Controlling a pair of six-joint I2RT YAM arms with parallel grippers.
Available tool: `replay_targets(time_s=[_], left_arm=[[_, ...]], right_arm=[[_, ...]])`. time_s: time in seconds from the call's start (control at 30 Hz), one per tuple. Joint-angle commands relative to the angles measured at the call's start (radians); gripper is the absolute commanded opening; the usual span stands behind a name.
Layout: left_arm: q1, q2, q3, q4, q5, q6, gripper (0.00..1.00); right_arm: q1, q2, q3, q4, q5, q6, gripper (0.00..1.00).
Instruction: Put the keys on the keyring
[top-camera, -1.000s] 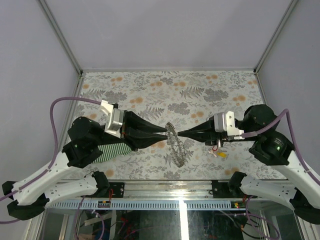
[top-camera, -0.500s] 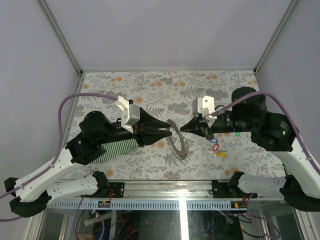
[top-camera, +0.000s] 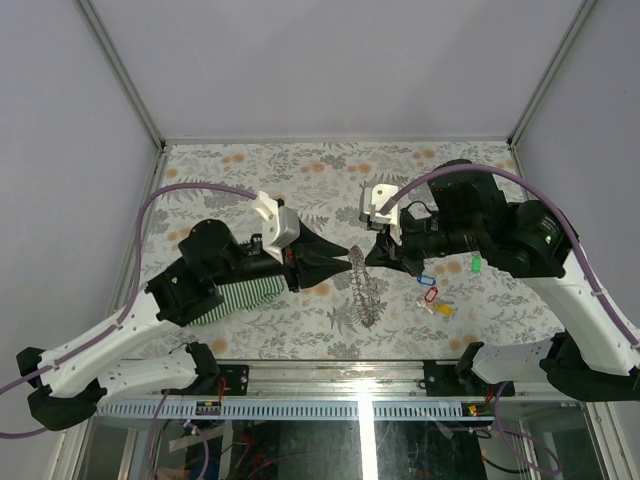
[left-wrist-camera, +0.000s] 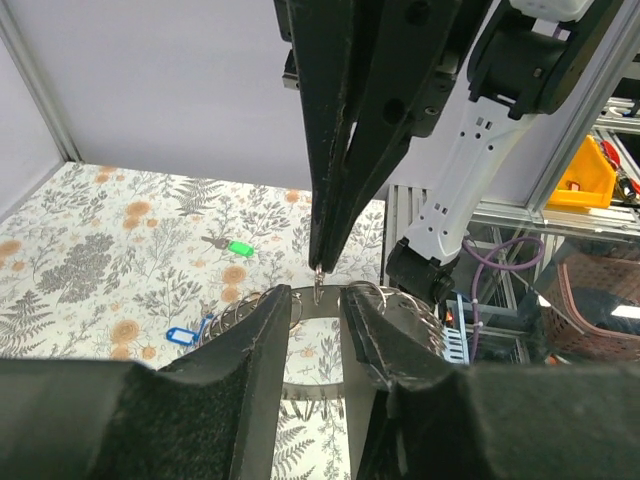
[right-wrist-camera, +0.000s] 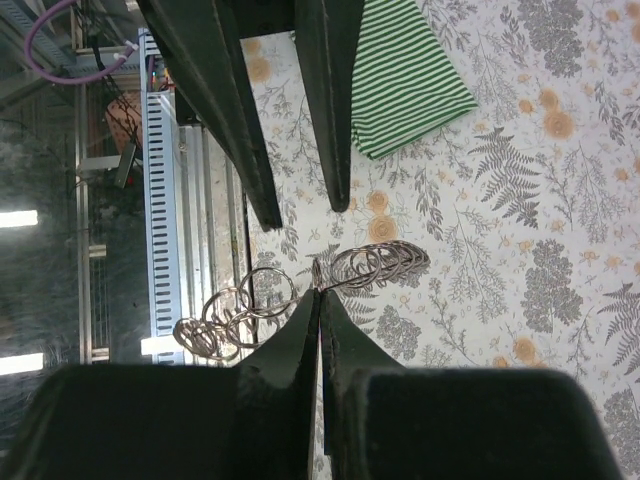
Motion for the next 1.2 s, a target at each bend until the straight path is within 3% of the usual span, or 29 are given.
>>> replay_targets(time_s=[0.0,0.37,0.6,0.87,1.07,1.17], left_arm=[[-0.007,0.021,-0.001,0.048,-0.026,-0.010,0.27],[-0.011,0.065,0.008,0.039,-0.017,-0.008,0.26],[-0.016,0.078,0.015,0.040,-0.003,-0.005,0.18],[-0.023,0.093,0.025,0.039,0.019,-0.003,0.16],[-0.026,0.094,0.029,0.050,0.033,-0.006,0.02],[-0.026,0.087,0.021,0.069,0.046,-0.016,0.00]], right_arm=[[0.007,0.007,0.055,-0.002,0.022,0.016,0.00],[0.007,0.014,0.042,0.024,0.014,0.030,0.00],[0.008,0.009,0.027,0.040,0.002,0.036,0.00],[0.007,0.002,0.014,0.054,-0.006,0.040,0.00],[0.007,-0.003,0.000,0.066,-0.016,0.043,0.00],[0.007,-0.014,-0.006,0.080,-0.024,0.043,0.00]])
